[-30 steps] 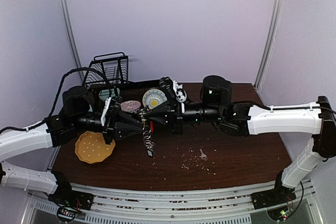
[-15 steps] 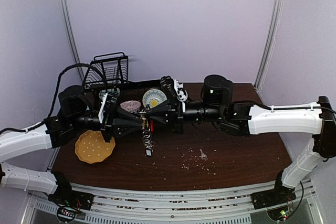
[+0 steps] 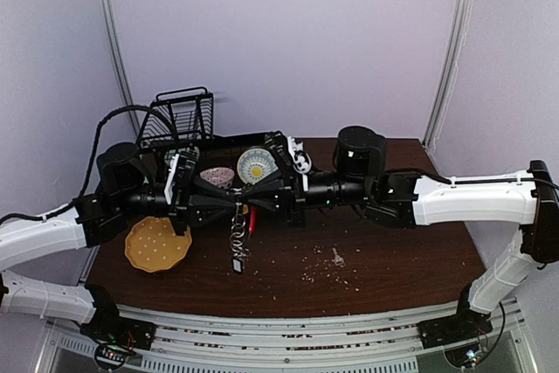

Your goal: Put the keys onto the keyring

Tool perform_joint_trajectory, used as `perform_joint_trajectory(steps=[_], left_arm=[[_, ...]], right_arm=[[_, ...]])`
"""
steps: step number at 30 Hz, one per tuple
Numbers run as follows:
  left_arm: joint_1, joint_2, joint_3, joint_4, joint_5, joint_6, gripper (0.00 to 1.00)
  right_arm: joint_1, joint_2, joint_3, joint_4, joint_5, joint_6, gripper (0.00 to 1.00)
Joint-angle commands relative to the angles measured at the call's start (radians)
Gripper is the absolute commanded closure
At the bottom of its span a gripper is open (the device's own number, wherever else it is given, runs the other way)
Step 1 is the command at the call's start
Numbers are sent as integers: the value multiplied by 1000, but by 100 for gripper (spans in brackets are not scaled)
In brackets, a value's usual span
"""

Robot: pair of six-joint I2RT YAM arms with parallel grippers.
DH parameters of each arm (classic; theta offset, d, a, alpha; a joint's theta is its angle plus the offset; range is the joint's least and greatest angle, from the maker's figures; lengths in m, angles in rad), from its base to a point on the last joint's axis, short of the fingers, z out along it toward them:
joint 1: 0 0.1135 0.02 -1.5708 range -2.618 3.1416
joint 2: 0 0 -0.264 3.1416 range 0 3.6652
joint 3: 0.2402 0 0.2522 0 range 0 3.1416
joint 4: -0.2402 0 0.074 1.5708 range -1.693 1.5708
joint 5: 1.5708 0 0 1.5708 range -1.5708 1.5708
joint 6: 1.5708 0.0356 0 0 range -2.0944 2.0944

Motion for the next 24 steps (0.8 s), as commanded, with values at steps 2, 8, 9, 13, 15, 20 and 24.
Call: perform_joint_trajectory(steps=[2,8,9,13,15,20,24], left_arm=[[3,-13,-13,95,60,-29,83],[2,-13,-19,110,55,-42,89],[2,-13,-20,110,52,-42,93],[3,-10,-18,96,30,-42,100],[1,-12,-17,87,24,-34,100],[-3,-46,-23,74,-23,-2,100],[-3,-96,-60,145,5,-3,100]], right_arm=[[12,9,19,8,32,-20,100],[24,19,37,-7,55,-43,100],[26,20,39,-12,58,-48,100],[30,21,44,-28,61,-56,100],[30,14,41,-29,57,-59,100],[22,-23,13,-20,4,-64,89],[12,-44,-11,-15,-58,-67,68]])
